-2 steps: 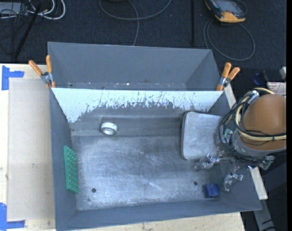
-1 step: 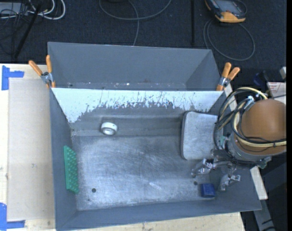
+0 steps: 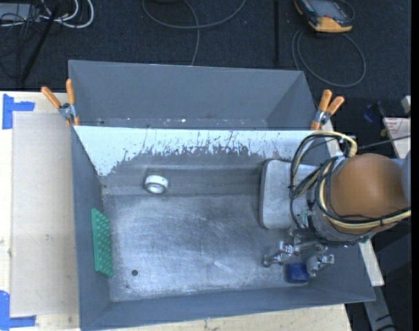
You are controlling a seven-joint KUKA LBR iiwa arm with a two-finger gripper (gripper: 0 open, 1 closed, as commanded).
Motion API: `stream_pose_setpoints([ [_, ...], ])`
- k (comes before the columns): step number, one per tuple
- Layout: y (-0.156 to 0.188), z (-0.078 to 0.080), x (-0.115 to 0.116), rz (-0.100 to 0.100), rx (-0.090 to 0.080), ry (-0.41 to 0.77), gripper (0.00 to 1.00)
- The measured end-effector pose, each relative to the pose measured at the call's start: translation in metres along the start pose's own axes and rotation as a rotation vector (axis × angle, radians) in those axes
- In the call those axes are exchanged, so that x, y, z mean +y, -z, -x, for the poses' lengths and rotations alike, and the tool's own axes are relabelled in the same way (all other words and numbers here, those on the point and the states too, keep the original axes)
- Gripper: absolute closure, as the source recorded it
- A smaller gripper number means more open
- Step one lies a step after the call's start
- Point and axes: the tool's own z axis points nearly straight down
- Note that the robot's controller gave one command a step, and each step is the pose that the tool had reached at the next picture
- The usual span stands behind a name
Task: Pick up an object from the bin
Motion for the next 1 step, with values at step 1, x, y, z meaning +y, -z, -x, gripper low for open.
stream_pose_setpoints([
  [1, -0.0017, -0.0064, 0.0, 0.001, 0.009, -0.005, 1.0],
])
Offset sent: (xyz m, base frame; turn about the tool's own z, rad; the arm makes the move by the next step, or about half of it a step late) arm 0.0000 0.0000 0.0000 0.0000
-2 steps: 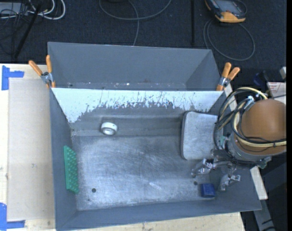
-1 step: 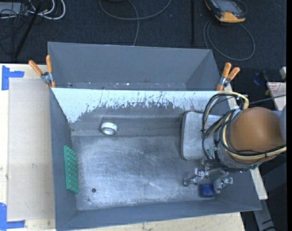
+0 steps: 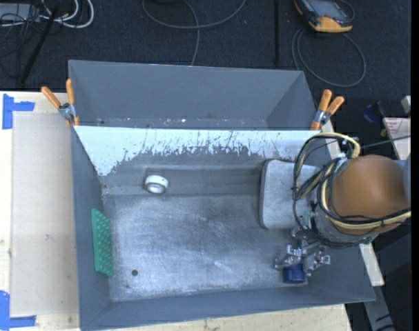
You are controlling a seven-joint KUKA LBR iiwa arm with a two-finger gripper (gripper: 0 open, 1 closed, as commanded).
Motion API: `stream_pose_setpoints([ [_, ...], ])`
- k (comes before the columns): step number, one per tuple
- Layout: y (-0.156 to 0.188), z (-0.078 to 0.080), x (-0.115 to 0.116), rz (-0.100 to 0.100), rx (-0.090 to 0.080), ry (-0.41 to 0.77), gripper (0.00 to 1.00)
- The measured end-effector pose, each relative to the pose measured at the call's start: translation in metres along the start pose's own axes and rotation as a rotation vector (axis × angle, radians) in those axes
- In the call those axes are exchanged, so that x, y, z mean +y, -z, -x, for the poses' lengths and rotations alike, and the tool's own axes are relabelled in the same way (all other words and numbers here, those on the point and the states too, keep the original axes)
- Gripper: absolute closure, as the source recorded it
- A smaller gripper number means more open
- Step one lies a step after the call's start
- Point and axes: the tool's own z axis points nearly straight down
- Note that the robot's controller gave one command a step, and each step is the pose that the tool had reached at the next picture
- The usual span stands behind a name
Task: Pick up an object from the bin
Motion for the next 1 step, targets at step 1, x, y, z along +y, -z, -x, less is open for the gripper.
stream_pose_setpoints([
  [1, 0.0371, 0.0016, -0.0005, -0.002, -0.001, -0.005, 1.0],
])
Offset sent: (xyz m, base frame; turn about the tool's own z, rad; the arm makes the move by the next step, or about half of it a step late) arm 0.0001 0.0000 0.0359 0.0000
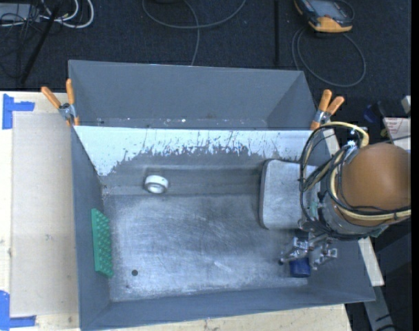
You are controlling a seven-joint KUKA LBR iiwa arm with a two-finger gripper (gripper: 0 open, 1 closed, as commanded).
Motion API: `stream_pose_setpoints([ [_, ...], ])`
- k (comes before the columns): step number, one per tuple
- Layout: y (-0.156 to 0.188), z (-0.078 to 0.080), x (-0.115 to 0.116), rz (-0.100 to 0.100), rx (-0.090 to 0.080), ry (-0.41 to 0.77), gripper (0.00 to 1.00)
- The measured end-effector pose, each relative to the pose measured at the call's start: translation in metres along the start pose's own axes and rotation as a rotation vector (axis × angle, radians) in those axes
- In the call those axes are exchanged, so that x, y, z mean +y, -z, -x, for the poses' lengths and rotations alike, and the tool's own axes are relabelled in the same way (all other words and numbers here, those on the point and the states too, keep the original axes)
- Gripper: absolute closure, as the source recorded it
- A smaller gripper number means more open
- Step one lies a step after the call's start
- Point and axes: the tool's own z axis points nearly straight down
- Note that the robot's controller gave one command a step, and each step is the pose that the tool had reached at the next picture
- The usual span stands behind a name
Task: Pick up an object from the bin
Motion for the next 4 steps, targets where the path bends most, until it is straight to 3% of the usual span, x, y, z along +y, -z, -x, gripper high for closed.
stream_pose_setpoints([
  [4, 0.063, 0.005, 0.0, 0.002, 0.0, -0.024, 1.0],
])
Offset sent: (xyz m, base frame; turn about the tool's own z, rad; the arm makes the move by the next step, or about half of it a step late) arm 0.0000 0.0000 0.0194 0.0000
